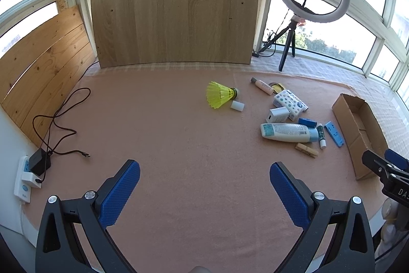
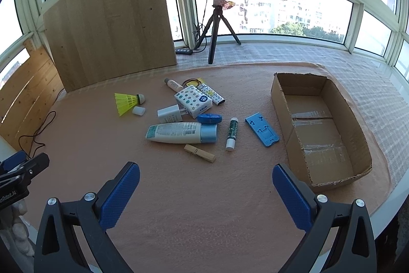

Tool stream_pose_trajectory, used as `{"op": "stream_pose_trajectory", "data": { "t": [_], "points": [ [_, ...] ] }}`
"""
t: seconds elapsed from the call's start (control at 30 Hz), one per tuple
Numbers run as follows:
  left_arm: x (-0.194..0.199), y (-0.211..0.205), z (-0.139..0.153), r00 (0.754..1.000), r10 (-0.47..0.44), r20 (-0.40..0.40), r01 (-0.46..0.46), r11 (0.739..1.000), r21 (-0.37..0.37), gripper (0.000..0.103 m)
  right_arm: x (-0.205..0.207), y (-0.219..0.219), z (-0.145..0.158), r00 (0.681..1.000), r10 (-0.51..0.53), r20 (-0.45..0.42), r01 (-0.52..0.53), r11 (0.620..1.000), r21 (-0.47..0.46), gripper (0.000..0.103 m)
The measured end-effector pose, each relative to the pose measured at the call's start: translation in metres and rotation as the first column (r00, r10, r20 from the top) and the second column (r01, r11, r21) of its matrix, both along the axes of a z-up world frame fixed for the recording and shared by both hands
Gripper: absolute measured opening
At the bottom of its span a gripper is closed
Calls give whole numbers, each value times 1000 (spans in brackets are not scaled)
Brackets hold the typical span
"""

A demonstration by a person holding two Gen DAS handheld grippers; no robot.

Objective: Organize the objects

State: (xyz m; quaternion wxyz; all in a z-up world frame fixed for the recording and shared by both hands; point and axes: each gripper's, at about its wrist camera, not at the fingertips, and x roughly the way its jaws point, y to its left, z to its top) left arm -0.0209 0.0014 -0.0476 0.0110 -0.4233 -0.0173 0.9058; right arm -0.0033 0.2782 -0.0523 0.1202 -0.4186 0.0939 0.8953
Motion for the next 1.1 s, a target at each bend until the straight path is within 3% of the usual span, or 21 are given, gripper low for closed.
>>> {"op": "stream_pose_trajectory", "data": {
  "t": [1.1],
  "points": [
    [-15, 14, -8, 999, -48, 14, 48, 999, -16, 103, -11, 1, -8, 1000, 17, 15, -16, 999, -48, 103]
  ]
}}
